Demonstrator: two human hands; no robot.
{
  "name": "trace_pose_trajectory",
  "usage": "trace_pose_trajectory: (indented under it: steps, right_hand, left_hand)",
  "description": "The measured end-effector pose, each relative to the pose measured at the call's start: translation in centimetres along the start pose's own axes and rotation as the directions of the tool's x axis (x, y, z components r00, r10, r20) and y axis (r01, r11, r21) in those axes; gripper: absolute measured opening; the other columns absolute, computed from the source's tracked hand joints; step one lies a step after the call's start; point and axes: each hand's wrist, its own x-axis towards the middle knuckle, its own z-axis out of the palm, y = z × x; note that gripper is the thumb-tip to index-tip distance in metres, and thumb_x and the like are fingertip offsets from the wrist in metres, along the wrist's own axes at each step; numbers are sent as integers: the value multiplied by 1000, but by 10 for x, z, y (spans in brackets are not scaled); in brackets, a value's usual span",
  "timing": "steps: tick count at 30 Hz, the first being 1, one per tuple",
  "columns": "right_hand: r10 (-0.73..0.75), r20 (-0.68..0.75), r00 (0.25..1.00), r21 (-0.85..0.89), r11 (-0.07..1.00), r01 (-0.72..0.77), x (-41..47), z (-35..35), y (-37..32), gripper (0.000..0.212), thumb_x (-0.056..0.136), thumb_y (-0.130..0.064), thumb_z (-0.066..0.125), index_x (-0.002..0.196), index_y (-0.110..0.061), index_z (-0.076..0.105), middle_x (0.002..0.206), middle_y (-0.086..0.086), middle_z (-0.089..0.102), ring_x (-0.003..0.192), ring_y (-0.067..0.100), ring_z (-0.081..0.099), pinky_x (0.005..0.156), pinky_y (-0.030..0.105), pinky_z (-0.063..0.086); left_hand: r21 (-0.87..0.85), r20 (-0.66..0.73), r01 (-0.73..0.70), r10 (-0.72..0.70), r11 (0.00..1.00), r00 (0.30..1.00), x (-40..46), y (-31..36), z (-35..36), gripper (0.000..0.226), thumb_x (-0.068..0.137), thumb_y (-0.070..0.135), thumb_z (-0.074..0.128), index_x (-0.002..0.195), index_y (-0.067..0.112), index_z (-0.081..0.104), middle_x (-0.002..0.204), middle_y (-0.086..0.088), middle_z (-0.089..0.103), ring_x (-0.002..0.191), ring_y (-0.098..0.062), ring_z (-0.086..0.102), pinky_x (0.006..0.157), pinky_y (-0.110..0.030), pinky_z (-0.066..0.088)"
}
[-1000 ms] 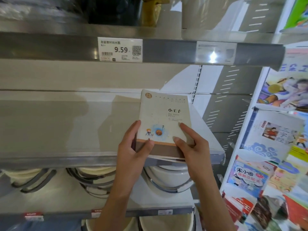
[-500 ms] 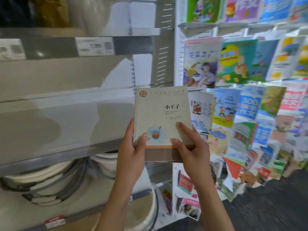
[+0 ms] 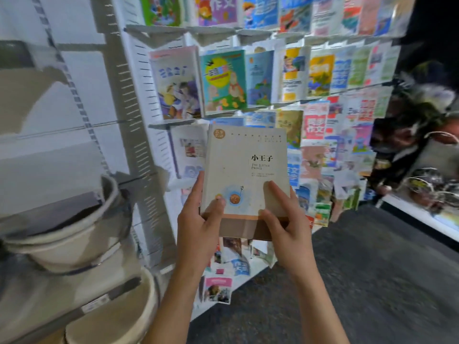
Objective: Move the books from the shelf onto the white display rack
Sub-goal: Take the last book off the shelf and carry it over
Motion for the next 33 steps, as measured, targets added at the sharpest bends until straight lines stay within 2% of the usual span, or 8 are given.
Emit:
trace_pose_trajectory:
  steps: [4, 7, 11, 13, 19, 23, 27, 33]
  right_hand:
    - [27, -115, 993, -57, 998, -34, 0, -64, 16, 51, 95, -6, 61, 137, -35, 54, 151, -4, 43, 135, -4, 38, 106, 21, 43]
    - [24, -197, 980, -124, 991, -50, 2, -110, 25, 49, 95, -8, 62, 135, -37, 52, 153, -3, 39, 131, -23, 26, 101, 6, 37]
    - [29, -298, 954, -194, 977, -91, 12, -167, 50, 48, 92, -24, 59, 134, -46, 48, 154, -12, 37, 144, 7, 31, 112, 41, 41]
    - [39, -337, 941, -216, 969, -117, 21, -195, 63, 49, 94, -20, 60, 136, -43, 48, 154, -13, 36, 145, 12, 31, 113, 44, 40]
    - [48, -410, 911, -305, 934, -187, 71, -281, 107, 52, 95, -6, 61, 142, -24, 50, 157, -3, 35, 142, -7, 27, 102, 1, 29]
    - [49, -441, 896, -334, 918, -215, 125, -341, 134, 53, 95, -5, 61, 140, -29, 49, 156, -3, 37, 141, -7, 28, 100, 0, 28]
    - [39, -479, 877, -342, 912, -228, 178, -392, 163, 53, 95, -5, 61, 139, -31, 48, 156, -4, 37, 137, -19, 23, 99, -2, 26]
    - [72, -537, 841, -326, 901, -286, 226, -455, 211, 51, 96, -6, 61, 140, -29, 49, 155, -6, 38, 138, -16, 25, 101, -1, 27]
  left_hand:
    - [37, 115, -29, 24, 999, 993, -7, 3, 68, 65, 94, 25, 65, 146, 46, 33, 135, 18, 55, 121, -3, 58, 89, -17, 54]
    - [85, 199, -72, 54, 994, 978, -7, 0, 120, 68, 91, 46, 63, 151, 43, 32, 146, 14, 51, 130, -6, 52, 101, -35, 53]
    - [86, 293, -91, 62, 992, 954, 0, -5, 190, 72, 86, 47, 63, 150, 46, 30, 147, 11, 50, 133, -5, 49, 105, -42, 49]
    - [46, 350, -104, 82, 993, 933, 4, -6, 227, 71, 89, 37, 69, 150, 46, 32, 145, 12, 53, 130, -3, 51, 103, -40, 51]
    - [-52, 479, -129, 138, 990, 867, 36, -16, 349, 79, 87, 42, 72, 154, 30, 32, 142, 13, 54, 128, -1, 53, 106, -41, 47]
    - [-135, 521, -109, 164, 985, 838, 68, -15, 436, 78, 86, 36, 71, 154, 31, 32, 142, 20, 51, 126, 5, 52, 100, -20, 48]
    - [-161, 550, -110, 182, 981, 815, 105, -28, 518, 76, 88, 41, 71, 154, 31, 33, 146, 15, 50, 130, -4, 52, 99, -39, 54]
    - [-131, 607, -120, 175, 984, 775, 136, -46, 612, 80, 87, 33, 74, 155, 30, 31, 148, 11, 49, 133, -6, 48, 105, -38, 49]
